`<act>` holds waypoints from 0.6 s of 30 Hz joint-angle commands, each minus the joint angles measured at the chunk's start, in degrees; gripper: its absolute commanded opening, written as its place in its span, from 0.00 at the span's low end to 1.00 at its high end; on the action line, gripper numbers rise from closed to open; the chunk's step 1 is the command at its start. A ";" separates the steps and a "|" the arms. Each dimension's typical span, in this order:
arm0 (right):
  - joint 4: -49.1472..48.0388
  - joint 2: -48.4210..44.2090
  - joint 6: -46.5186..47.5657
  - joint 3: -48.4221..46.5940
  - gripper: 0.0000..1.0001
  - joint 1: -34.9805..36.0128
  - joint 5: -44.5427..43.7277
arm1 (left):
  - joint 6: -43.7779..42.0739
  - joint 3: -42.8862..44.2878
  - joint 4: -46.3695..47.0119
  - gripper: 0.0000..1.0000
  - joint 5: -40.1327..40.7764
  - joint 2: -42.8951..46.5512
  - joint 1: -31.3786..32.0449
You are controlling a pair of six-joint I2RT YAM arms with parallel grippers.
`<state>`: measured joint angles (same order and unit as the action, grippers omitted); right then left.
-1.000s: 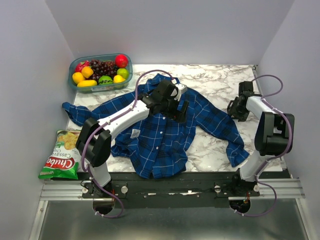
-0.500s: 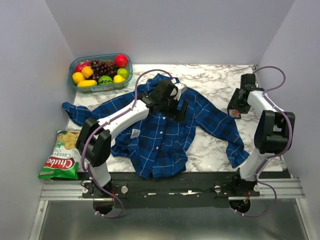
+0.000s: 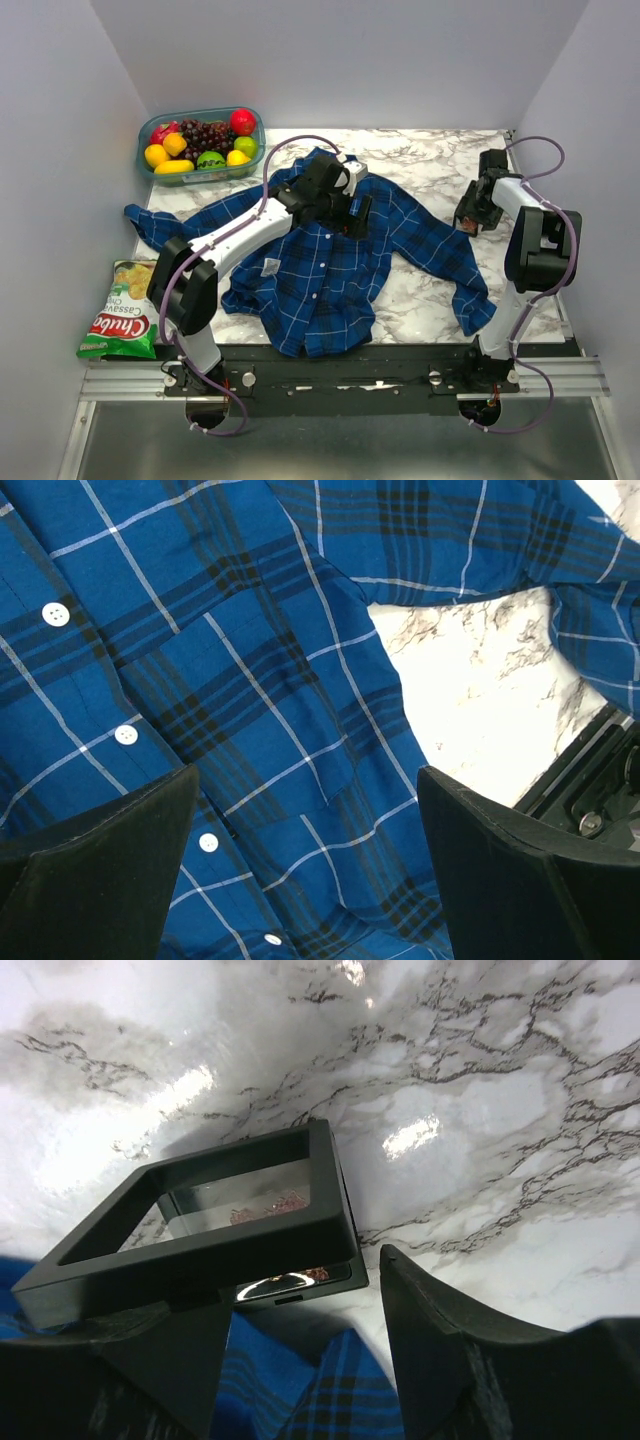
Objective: Pin the brooch onto the clothing
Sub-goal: Pick up the brooch from the brooch box.
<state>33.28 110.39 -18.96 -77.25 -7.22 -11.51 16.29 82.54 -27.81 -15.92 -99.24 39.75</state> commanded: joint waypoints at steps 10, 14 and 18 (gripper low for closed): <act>1.26 3.17 0.77 -3.34 0.68 -0.33 -2.20 | 0.93 -0.72 1.62 0.99 -2.53 2.30 -1.07; 1.44 2.90 0.15 -2.90 0.68 -0.33 -2.64 | 1.28 -0.80 1.80 0.99 -3.06 2.39 -1.16; 1.70 2.99 -0.11 -2.90 0.67 -0.33 -2.91 | 1.28 -0.80 1.89 0.99 -3.24 2.56 -1.25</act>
<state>33.32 112.46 -18.83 -79.40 -7.25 -12.58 17.21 82.06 -27.00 -17.45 -98.89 38.74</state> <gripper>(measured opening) 0.670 0.988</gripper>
